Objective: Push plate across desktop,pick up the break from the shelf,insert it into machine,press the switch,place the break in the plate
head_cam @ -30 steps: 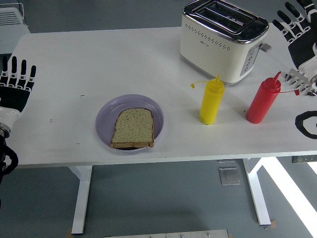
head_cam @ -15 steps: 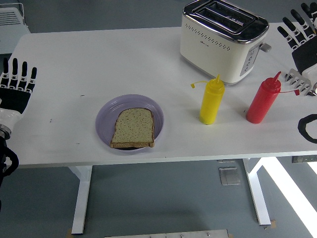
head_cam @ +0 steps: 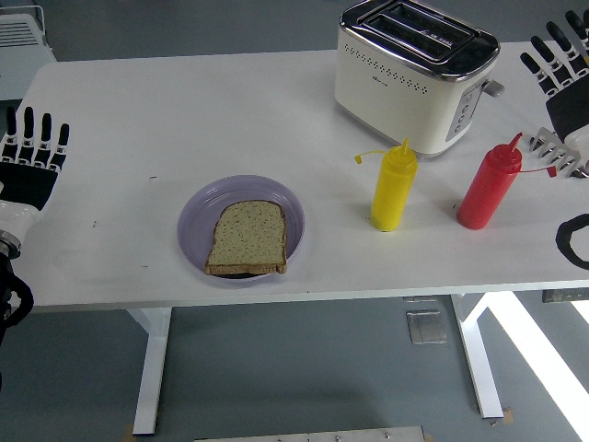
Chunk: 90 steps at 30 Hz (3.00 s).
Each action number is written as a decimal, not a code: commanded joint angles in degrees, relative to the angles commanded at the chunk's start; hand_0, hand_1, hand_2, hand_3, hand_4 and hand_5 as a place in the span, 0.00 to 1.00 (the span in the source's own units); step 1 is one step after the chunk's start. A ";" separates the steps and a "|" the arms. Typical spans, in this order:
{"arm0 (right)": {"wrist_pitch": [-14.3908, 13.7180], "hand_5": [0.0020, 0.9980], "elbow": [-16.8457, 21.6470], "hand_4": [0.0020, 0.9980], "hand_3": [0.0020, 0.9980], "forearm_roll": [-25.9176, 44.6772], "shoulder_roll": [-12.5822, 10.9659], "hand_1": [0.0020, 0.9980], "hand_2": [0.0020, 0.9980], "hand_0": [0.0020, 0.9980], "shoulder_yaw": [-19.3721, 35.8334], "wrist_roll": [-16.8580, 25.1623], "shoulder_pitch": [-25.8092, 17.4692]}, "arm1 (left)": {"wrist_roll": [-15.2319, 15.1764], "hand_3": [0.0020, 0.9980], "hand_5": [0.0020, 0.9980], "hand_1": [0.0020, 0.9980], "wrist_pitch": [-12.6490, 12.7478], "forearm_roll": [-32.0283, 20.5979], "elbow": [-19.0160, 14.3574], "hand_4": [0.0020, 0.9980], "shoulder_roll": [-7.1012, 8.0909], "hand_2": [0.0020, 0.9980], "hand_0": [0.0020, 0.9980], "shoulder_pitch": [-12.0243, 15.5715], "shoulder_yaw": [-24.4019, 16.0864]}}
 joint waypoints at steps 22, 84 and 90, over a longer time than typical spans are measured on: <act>-0.18 0.40 0.21 0.70 0.68 0.37 0.00 0.69 0.66 0.74 1.01 0.13 -0.45 | 0.39 0.65 0.82 0.71 -0.09 -0.98 -0.27 0.56 0.22 0.67 0.79 -0.01 -0.46; -0.34 0.36 0.34 0.67 0.67 1.14 0.34 0.69 0.66 0.74 1.18 0.02 -0.64 | 1.08 0.65 0.82 0.71 -0.15 -1.72 -0.59 0.56 0.09 0.67 0.78 0.20 -0.34; -0.37 0.36 0.22 0.67 0.67 1.13 0.34 0.69 0.66 0.74 1.28 0.03 -0.78 | 1.23 0.65 0.82 0.71 -0.16 -1.77 -0.59 0.56 0.14 0.67 0.78 0.25 -0.45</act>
